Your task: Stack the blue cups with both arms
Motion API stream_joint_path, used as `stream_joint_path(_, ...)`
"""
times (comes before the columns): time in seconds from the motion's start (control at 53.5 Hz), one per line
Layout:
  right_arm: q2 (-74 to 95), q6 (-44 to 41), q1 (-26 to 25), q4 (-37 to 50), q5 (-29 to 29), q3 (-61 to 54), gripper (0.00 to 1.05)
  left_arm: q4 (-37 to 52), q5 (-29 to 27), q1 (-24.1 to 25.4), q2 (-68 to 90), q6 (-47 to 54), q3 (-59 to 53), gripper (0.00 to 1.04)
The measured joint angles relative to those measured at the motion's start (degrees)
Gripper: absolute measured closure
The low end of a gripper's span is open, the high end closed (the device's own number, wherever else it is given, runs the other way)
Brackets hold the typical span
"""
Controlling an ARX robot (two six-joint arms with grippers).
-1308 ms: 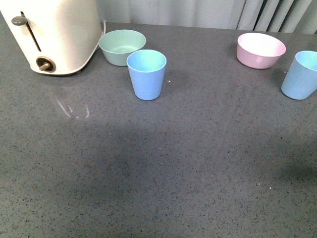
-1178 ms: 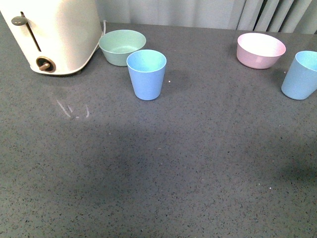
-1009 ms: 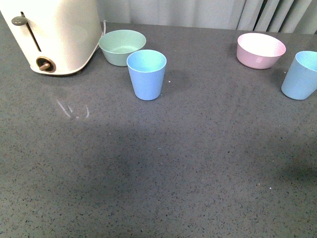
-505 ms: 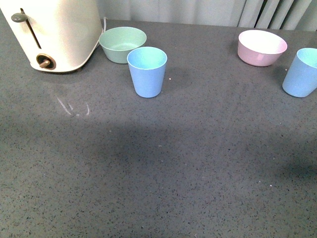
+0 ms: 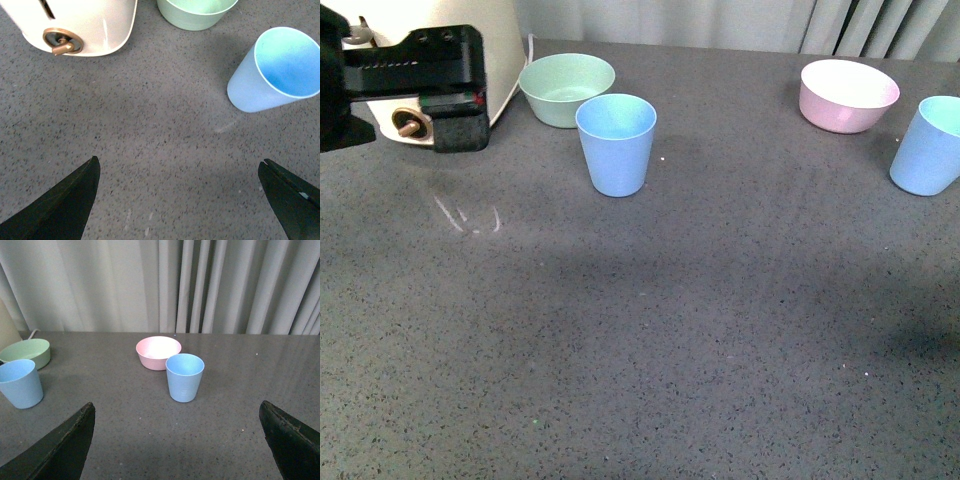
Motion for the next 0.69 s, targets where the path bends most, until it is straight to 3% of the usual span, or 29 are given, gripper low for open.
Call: stream_joint_path(0.692, 0.0, 0.0, 0.0, 0.0, 0.0, 0.0, 0.09, -6.9, -1.8, -6.5, 19.9, -5.3, 21.8, 0.09)
